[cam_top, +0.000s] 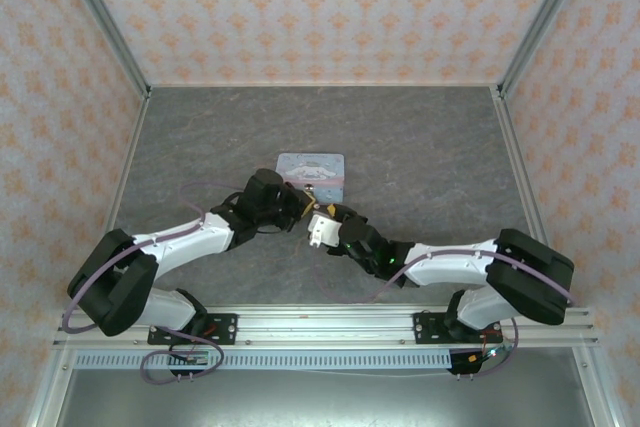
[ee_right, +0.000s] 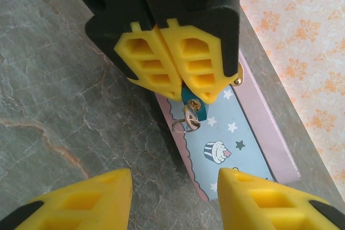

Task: Unlock a padlock with a key

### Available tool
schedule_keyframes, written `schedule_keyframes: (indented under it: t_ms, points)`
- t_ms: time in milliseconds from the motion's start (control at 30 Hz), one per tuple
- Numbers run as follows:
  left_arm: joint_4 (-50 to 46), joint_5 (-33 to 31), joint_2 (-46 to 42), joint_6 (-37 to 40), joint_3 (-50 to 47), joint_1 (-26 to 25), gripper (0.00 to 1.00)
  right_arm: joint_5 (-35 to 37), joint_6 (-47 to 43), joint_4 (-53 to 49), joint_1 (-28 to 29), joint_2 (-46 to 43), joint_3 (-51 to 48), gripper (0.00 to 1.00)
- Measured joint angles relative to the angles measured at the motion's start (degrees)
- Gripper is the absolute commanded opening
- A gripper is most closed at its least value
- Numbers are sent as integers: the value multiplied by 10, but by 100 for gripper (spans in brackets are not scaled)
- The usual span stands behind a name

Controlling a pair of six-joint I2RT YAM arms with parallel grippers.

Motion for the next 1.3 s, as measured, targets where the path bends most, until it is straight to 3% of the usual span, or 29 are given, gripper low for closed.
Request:
schedule_keyframes:
  t_ms: [667,900,1200,1300]
  points:
    - [0,9,0,0,6,0,0,-24,3,25,-24,53,40,21]
    - [-1,7,1,0,8,-3,0,-24,9,29,-28,56,45,17]
    - [-2,4,6,0,12,-3,0,-27,34,30,-32,56,45,0]
    - [-2,4,6,0,12,-3,0,-29,50,30,-33,56,45,0]
